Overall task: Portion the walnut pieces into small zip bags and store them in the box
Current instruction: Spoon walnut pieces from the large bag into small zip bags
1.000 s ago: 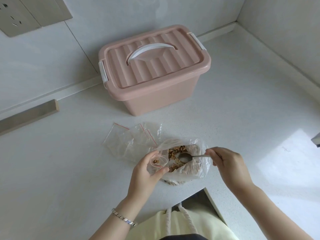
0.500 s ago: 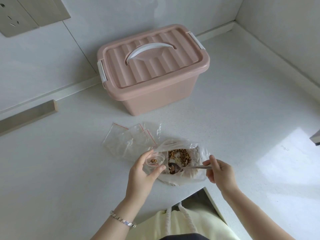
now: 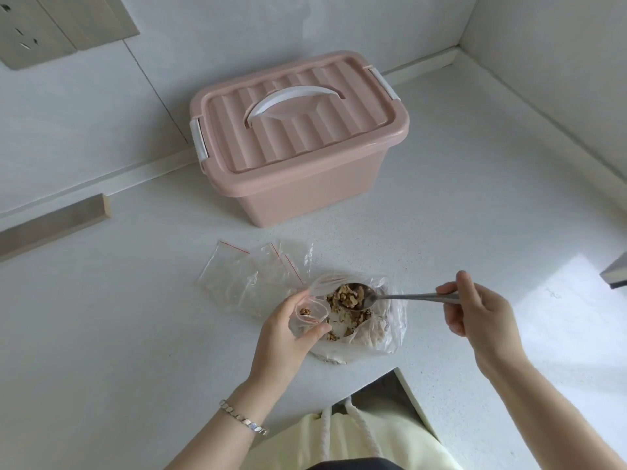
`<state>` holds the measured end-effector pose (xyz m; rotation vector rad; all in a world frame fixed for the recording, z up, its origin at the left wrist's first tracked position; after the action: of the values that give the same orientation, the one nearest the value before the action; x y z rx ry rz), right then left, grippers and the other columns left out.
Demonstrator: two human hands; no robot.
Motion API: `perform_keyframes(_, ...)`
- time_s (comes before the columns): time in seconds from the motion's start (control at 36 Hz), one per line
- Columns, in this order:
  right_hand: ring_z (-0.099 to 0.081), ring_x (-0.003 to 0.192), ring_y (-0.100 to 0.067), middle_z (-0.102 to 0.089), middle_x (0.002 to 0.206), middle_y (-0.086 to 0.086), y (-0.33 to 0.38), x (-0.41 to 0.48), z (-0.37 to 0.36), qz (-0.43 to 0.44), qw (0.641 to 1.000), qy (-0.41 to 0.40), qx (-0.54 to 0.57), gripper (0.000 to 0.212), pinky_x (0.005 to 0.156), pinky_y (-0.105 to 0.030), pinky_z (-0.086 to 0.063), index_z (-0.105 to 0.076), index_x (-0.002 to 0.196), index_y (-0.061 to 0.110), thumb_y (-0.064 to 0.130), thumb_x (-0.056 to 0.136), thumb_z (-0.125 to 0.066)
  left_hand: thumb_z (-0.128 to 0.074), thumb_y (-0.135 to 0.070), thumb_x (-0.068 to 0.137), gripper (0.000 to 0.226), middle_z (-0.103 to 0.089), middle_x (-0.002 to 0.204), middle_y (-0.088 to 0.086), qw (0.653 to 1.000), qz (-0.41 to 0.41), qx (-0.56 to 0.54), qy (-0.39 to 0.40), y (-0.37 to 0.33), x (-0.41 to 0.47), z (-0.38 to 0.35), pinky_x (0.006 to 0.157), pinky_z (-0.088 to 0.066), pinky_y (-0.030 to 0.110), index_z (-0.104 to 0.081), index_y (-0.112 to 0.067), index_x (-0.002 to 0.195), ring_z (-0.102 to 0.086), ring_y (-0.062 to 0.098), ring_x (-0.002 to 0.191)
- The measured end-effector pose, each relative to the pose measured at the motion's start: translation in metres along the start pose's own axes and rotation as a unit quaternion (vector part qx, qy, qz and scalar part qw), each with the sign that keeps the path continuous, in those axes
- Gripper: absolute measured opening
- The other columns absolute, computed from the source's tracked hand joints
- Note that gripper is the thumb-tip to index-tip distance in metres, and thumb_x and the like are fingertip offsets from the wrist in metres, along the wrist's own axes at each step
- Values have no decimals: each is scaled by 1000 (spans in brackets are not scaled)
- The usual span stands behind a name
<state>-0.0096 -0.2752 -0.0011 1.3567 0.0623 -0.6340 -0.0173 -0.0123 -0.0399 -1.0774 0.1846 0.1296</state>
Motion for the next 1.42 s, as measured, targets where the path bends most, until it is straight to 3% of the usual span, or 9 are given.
perform_keyframes(0.14, -37, 36, -11, -46, 39, 2, 30, -9, -11, 84, 996, 28, -31, 41, 39, -16, -32, -62, 69, 8, 28, 97, -42, -79, -23, 70, 56, -51, 108, -28, 1000, -2, 20, 19, -2, 2, -6, 86, -29, -4, -51, -29, 118, -49, -7, 106)
perform_keyframes(0.25, -39, 36, -7, -50, 41, 2, 43, -23, -28, 140, 984, 61, -90, 38, 41, -14, -33, -64, 66, 14, 30, 94, -45, -77, -26, 72, 62, -47, 118, -24, 999, -6, 29, 40, -4, 3, -10, 88, -25, -6, -50, -21, 128, -43, -5, 116)
perform_keyframes(0.39, -48, 45, -1, -53, 50, 14, 58, -46, -44, 296, 934, 98, -177, 32, 48, -7, -34, -60, 65, 34, 48, 90, -45, -76, -27, 73, 64, -47, 121, -21, 999, -3, 36, 39, -3, 2, -10, 89, -24, -7, -49, -22, 130, -42, -4, 116)
perform_keyframes(0.5, -48, 50, 5, -42, 47, 19, 64, -50, -33, 365, 910, 58, -189, 39, 50, -2, -32, -68, 71, 15, 40, 87, -42, -78, -22, 71, 56, -50, 106, -31, 999, -9, 27, 21, -3, 2, -6, 86, -32, -3, -51, -32, 118, -47, -16, 101)
perform_keyframes(0.64, -51, 48, -3, -49, 44, 6, 40, -33, -16, 293, 936, 10, -194, 37, 46, -10, -35, -68, 73, 20, 47, 90, -49, -77, -22, 71, 57, -53, 108, -28, 1000, -5, 2, 0, 3, -1, 0, 85, -29, -4, -53, -27, 122, -43, -24, 103)
perform_keyframes(0.72, -54, 54, -7, -51, 48, 6, 13, -24, -16, 259, 938, 11, -231, 40, 46, -14, -38, -71, 78, 12, 41, 85, -43, -76, -25, 69, 56, -60, 111, -17, 1000, 5, -12, -8, 7, -3, 3, 87, -32, -3, -52, -31, 120, -48, -16, 105)
perform_keyframes(0.83, -54, 58, -15, -53, 52, 2, -16, -17, -18, 221, 949, 17, -225, 23, 49, -20, -43, -70, 83, 13, 23, 90, -50, -78, -22, 70, 54, -60, 114, -14, 999, 19, -16, -27, 12, -4, 6, 88, -33, -2, -54, -29, 118, -52, -2, 108)
perform_keyframes(1.03, -54, 50, -9, -59, 57, -5, -41, -15, -42, 148, 972, 82, -161, 31, 48, -15, -45, -61, 72, 37, 16, 92, -51, -78, -19, 70, 49, -55, 103, -27, 998, 21, -35, -57, 9, -2, 13, 81, -31, -6, -54, -33, 111, -49, -15, 99)
perform_keyframes(1.42, -39, 38, -12, -49, 43, -2, -77, -3, -29, -79, 994, 65, -27, 36, 40, -21, -32, -64, 79, 0, 22, 97, -41, -76, -22, 70, 51, -51, 106, -31, 997, 10, -48, -56, 5, 0, 17, 84, -34, -3, -52, -36, 113, -48, -16, 103)
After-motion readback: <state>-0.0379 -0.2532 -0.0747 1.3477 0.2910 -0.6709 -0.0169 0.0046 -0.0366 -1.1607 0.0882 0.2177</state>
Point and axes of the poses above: each hand's wrist, its own x-axis towards the middle knuckle, its own z-axis out of the back of the hand, y = z × x, the point moved 5 cm from there along x, towards the middle knuckle
